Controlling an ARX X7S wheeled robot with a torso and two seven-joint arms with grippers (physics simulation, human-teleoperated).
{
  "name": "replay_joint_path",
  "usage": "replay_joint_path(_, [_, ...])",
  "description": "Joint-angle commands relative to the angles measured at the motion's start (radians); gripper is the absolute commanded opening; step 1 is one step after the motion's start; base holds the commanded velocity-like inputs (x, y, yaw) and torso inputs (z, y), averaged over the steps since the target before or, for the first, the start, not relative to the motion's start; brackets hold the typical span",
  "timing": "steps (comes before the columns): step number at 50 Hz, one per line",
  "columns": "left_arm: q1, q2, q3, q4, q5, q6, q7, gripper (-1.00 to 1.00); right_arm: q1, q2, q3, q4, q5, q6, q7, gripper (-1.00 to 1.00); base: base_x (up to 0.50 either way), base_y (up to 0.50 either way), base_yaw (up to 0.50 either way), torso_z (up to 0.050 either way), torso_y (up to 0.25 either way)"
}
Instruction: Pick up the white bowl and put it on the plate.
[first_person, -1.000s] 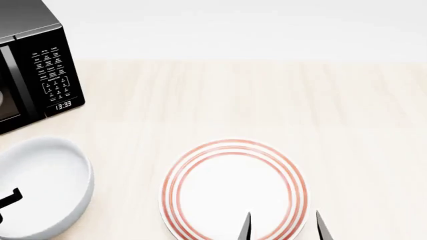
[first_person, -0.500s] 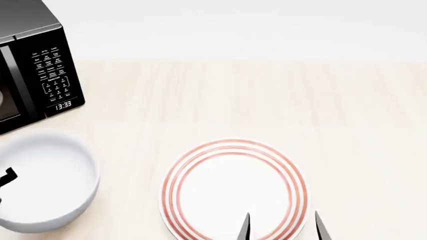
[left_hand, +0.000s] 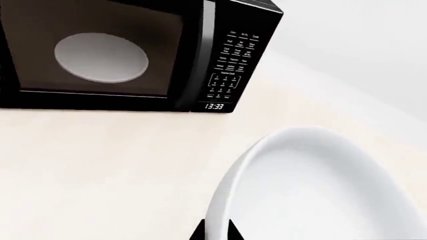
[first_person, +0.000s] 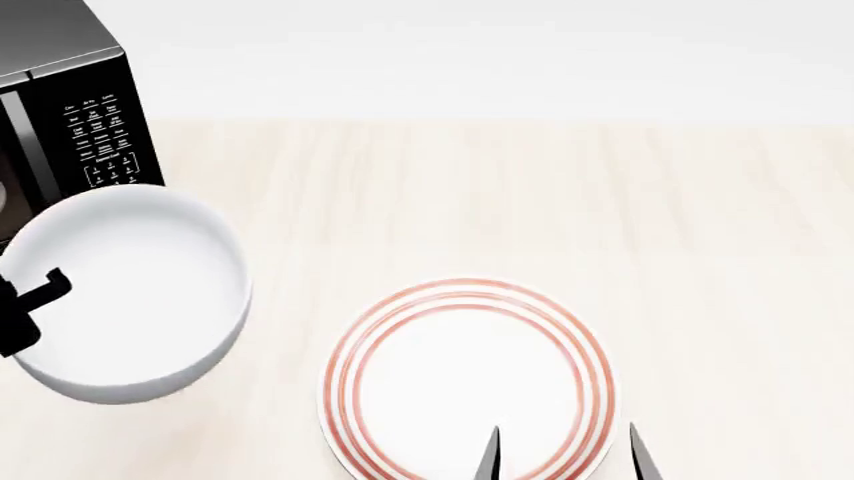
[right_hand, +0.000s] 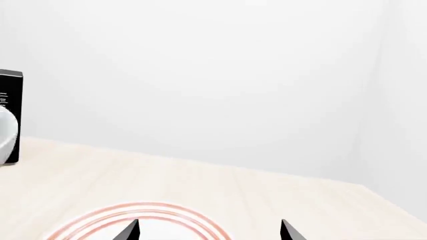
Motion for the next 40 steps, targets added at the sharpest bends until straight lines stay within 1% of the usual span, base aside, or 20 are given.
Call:
replay_joint_path(1, [-0.072, 0.058, 0.069, -0.005, -0.033, -0.011, -0.018, -1.0, 0.001, 0.003, -0.004, 0.002, 0.002, -0.002, 0.004, 1.0, 0.0, 0.0, 0.0, 0.0, 0.0])
replay_joint_path(14, [-0.134, 0.104, 0.113, -0.061, -0.056, 0.008, -0.04, -1.0, 0.002, 0.006, -0.005, 0.008, 0.008, -0.007, 0.007, 1.0, 0.0, 0.0, 0.0, 0.0, 0.001])
replay_joint_path(21, [-0.172, 0.126, 0.16, -0.152, -0.08, 0.067, -0.064, -1.0, 0.003, 0.008, -0.003, 0.009, 0.011, -0.007, 0.011, 1.0, 0.0, 0.0, 0.0, 0.0, 0.0])
replay_joint_path(29, [-0.187, 0.131, 0.223, -0.231, -0.195, 0.137, -0.136, -1.0, 0.005, 0.01, -0.003, 0.011, 0.014, -0.008, 0.012, 1.0, 0.0, 0.0, 0.0, 0.0, 0.001])
replay_joint_path(40, [-0.191, 0.129, 0.323, -0.299, -0.294, 0.21, -0.193, -1.0, 0.004, 0.014, -0.002, 0.013, 0.02, -0.012, 0.015, 1.0, 0.0, 0.0, 0.0, 0.0, 0.0])
